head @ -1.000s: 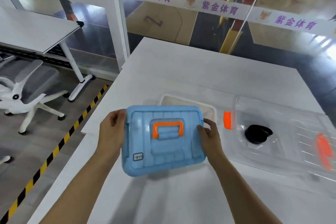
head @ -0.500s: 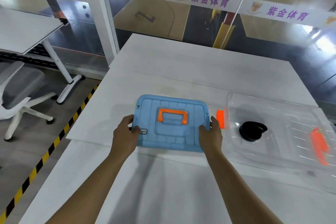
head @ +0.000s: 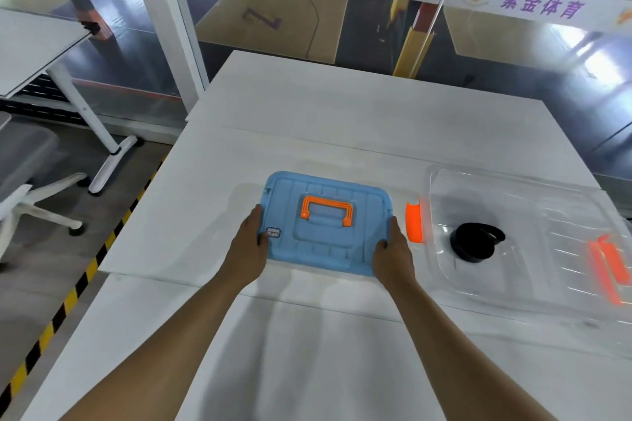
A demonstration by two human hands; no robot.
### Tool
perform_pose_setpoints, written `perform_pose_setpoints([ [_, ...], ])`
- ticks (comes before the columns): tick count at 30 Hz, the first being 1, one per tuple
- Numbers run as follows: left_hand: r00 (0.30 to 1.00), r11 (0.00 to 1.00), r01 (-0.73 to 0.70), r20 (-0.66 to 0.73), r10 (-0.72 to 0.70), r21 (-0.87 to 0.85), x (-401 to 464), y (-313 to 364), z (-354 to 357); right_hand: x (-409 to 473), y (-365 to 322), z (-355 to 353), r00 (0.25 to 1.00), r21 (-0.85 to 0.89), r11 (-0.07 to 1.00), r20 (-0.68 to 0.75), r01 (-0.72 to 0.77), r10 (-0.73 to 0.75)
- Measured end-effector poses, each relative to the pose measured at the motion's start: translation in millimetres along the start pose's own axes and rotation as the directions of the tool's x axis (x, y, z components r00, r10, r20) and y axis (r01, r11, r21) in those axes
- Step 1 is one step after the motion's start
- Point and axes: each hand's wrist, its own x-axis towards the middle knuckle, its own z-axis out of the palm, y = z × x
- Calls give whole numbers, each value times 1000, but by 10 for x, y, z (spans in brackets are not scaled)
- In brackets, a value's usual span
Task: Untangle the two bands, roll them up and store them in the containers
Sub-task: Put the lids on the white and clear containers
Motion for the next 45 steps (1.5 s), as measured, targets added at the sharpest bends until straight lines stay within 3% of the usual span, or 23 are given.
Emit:
perform_pose_setpoints([
  [9, 998, 998, -62, -32, 63, 25, 65, -117, 152, 74, 150, 111, 997, -81, 994, -7, 77, -78],
  [22, 994, 994, -33, -96, 43, 109, -54, -104, 135, -6, 129, 53, 993, -180, 977, -23, 113, -119],
  [26, 973, 953, -113, -162, 163, 283, -103, -48, 88, -147, 84, 13, 966, -283, 933, -71, 221, -250],
  [30, 943, 866, -208, -143, 301, 455, -265, 228, 98, -372, -23, -58, 941, -237, 920, -58, 313, -334],
  [39, 854, 758, -398, -93, 512, 517, -944, 966, 419, -783, 172, -611, 829, -229, 845, -191, 484, -526],
  [45, 803, 706, -494, -45, 594, 507, -1402, 1447, 961, -901, 679, -1183, 835, -201, 879, -278, 433, -475],
])
